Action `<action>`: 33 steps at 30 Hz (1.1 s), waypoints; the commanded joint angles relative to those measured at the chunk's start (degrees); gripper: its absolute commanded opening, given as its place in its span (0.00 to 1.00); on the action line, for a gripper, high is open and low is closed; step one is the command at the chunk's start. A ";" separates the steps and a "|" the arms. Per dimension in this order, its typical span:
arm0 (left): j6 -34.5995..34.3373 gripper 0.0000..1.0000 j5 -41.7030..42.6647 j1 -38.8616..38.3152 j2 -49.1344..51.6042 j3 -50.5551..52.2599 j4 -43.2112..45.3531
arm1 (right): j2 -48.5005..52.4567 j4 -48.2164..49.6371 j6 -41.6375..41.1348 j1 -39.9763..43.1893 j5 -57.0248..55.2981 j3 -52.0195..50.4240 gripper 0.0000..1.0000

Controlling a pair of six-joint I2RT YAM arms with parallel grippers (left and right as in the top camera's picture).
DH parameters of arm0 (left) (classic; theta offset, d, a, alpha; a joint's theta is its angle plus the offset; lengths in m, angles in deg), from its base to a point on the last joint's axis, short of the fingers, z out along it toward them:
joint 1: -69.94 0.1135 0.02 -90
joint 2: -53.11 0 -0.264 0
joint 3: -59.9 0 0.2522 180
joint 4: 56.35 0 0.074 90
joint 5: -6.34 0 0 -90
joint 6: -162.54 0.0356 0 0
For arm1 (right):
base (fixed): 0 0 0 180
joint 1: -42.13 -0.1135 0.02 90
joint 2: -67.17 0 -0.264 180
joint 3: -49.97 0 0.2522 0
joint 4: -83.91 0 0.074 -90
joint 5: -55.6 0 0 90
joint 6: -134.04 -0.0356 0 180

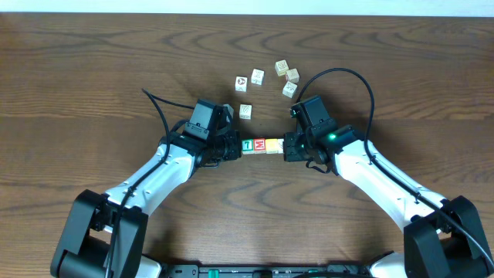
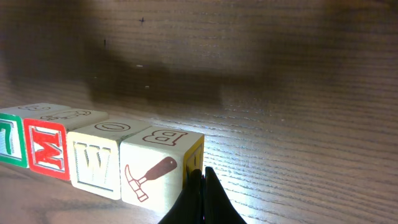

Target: Lift 4 blocks

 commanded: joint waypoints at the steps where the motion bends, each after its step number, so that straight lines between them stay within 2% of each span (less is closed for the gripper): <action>1: 0.37 0.07 12.24 -2.49 -1.57 -4.00 1.99 | -1.44 2.12 0.15 -3.19 15.74 3.52 0.01; 33: 0.59 0.07 12.24 -2.49 -1.57 -5.73 1.84 | -1.49 1.05 0.17 -3.19 15.50 5.05 0.01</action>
